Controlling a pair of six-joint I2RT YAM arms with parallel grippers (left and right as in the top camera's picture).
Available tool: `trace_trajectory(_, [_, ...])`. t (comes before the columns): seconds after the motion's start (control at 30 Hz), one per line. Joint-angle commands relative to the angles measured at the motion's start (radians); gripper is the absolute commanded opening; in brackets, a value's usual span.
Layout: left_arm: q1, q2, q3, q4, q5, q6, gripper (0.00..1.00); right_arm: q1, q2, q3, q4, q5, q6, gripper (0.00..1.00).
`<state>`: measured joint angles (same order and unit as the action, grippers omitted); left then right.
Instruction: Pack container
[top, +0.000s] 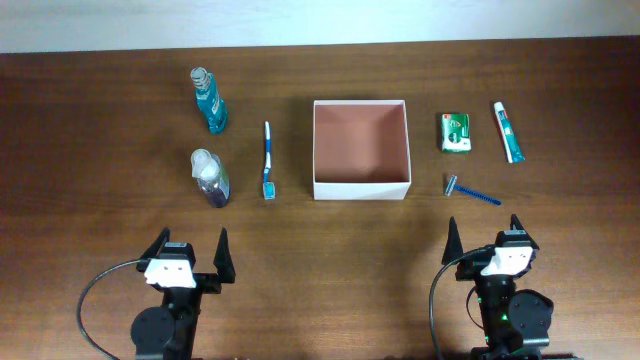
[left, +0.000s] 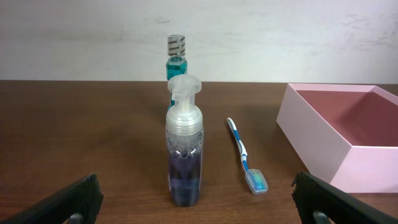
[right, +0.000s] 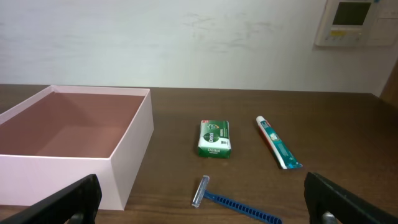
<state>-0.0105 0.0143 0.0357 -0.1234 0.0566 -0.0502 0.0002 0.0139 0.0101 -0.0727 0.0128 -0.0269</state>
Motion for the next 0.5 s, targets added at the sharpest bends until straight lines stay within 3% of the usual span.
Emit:
trace_trajectory(0.0, [0.005, -0.009, -0.003, -0.002, 0.015, -0.006, 0.99, -0.007, -0.010, -0.005, -0.007, -0.002, 0.001, 0.99])
trace_trajectory(0.47, [0.005, -0.009, -0.003, -0.001, 0.015, -0.006, 0.99, -0.007, -0.011, -0.005, -0.007, -0.002, 0.001, 0.98])
